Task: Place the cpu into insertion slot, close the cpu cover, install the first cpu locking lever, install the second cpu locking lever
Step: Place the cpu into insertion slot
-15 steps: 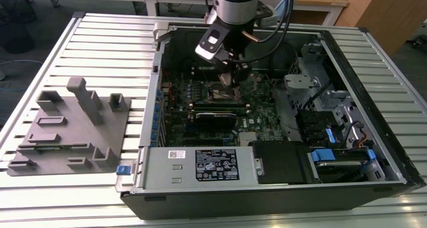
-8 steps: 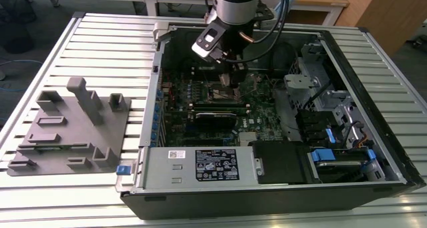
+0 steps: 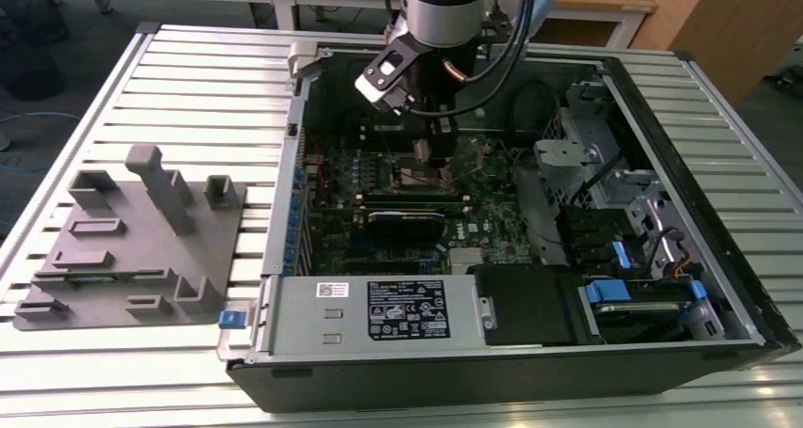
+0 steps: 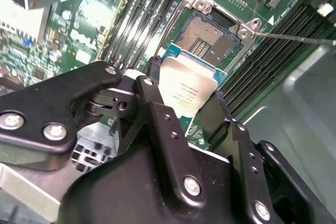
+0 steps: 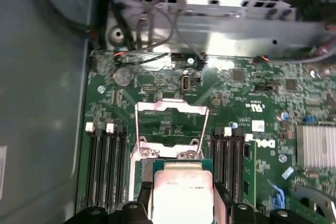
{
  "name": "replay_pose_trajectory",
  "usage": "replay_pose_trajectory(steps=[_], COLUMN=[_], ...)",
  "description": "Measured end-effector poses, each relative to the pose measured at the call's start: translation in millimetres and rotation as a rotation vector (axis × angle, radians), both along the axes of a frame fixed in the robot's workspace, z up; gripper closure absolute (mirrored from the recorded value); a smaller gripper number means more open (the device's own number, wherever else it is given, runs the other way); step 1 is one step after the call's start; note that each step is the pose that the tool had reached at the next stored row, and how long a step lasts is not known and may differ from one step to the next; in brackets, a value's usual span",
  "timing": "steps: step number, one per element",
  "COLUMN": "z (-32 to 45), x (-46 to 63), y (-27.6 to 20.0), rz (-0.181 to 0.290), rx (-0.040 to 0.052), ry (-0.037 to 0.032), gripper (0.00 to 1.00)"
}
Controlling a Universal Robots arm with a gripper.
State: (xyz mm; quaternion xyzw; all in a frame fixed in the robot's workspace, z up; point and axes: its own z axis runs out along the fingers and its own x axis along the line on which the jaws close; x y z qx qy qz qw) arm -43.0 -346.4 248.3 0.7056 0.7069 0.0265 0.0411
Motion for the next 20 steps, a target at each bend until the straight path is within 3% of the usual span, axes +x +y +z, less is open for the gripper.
replay_pose_trajectory(steps=[5,12,20], z=[-0.2,-4.0,-18.3], x=[-0.4,-4.5,-4.8], y=[1.6,12.9,13.6], rz=[-0.013,-0.01,-0.01], rx=[0.0001,0.0001,0.0], ry=[-0.0001,-0.0001,0.0], gripper=[0.46,0.46,0.46])
